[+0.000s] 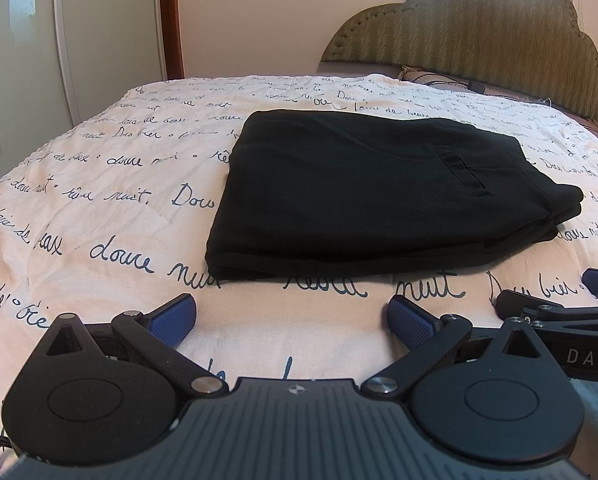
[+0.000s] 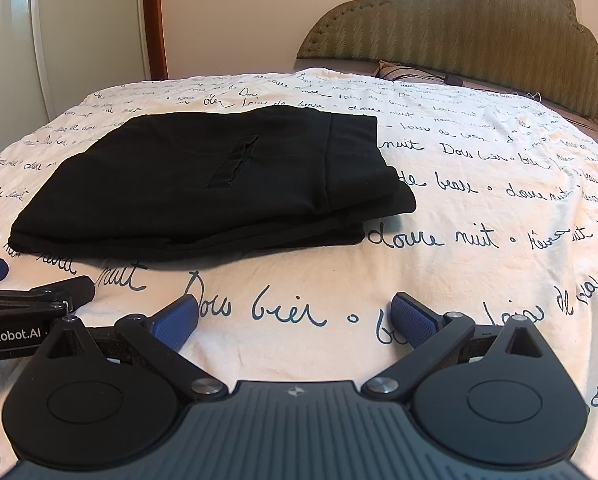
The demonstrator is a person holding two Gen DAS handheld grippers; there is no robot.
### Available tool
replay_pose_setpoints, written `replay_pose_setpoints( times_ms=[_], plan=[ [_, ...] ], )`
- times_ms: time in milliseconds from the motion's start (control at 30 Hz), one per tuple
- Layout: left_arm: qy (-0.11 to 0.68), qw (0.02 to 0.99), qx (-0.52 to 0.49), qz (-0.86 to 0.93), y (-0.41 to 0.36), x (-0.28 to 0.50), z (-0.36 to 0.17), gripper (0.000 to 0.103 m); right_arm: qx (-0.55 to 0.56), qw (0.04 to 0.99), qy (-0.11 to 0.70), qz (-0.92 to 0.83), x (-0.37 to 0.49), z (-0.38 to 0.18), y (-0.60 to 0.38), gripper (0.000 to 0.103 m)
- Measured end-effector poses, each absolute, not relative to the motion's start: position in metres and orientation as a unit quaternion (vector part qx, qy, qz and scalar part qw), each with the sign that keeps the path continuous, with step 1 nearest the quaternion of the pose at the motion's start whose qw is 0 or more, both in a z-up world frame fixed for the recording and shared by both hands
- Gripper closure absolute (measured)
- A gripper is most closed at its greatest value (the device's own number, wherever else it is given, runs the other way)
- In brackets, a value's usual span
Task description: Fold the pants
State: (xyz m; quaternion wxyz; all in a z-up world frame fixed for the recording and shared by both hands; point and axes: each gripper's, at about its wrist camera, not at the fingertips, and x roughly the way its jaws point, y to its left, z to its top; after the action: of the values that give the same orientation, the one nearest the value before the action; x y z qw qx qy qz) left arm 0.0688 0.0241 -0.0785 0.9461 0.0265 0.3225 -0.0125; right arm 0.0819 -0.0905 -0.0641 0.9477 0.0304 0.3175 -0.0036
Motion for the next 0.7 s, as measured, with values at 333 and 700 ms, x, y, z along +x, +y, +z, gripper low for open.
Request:
replay_pose_setpoints(
  times_ms=[333,700],
  plan=[
    [0.322,0.946,0.027,-0.012,0.0242,0.0687,-0.0784,0.0,0.033,0.948,0.317,-0.002,0.0818,-0.0643,-0.0907,0.0],
    [0.322,0.946,0.026,-0.012,0.0241,0.0686,-0.0784,0.0,0.033,0.948,0.317,-0.002,0.082,-0.0645,-0.0909,0.0]
  ],
)
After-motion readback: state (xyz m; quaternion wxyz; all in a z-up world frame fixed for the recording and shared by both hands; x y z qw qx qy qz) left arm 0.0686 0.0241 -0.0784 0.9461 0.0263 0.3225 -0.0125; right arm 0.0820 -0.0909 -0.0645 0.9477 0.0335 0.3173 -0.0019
